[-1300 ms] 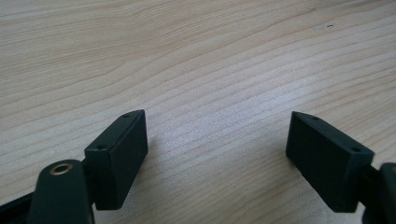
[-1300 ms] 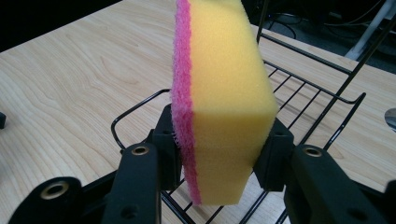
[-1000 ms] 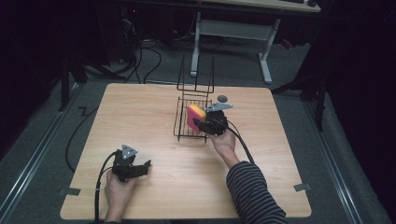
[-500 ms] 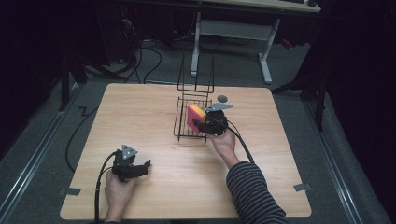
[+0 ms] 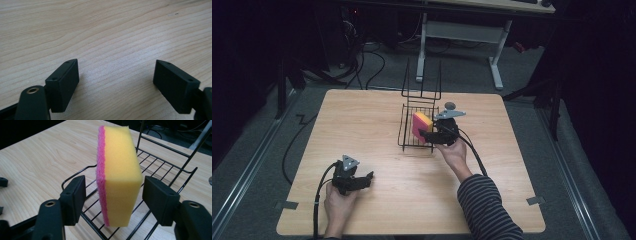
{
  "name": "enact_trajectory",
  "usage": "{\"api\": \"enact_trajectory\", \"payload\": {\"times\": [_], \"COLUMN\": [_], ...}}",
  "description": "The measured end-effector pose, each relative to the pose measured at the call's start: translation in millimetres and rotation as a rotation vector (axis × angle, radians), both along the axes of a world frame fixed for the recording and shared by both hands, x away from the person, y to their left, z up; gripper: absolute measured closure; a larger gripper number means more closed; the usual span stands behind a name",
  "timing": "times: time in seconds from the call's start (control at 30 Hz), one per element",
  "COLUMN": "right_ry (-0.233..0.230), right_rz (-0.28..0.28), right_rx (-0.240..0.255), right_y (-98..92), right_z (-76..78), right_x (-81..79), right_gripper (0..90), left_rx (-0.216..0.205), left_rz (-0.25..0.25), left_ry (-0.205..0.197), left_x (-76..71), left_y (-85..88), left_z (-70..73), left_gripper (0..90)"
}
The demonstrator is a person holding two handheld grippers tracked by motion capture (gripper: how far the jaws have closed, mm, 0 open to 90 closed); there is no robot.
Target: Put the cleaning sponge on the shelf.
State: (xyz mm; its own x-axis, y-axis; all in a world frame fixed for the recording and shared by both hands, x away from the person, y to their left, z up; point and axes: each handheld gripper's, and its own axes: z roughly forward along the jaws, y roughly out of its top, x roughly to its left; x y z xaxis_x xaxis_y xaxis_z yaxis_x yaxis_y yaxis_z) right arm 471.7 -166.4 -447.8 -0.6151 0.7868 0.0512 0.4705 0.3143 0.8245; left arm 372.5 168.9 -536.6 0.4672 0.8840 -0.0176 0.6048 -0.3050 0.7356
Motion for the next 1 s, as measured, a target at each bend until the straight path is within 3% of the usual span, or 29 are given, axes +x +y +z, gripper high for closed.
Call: {"api": "enact_trajectory", "payload": {"times": [0.73,1.0], "right_ry": [-0.033,-0.042], "right_rz": [-0.007,-0.034], "right_rx": [0.042,0.062], "right_y": [-31.9,-47.7], "right_z": [19.3,23.0], "right_x": [-18.9,-24.0], "right_gripper": [34.7,36.3], "left_rx": [0.000,0.001], "left_rz": [0.000,0.000], "left_ry": [0.000,0.000], "left_x": [0.0,0.0], "left_y": [0.0,0.0], "left_z": [0.0,0.0], "left_gripper": [21.3,21.3]}}
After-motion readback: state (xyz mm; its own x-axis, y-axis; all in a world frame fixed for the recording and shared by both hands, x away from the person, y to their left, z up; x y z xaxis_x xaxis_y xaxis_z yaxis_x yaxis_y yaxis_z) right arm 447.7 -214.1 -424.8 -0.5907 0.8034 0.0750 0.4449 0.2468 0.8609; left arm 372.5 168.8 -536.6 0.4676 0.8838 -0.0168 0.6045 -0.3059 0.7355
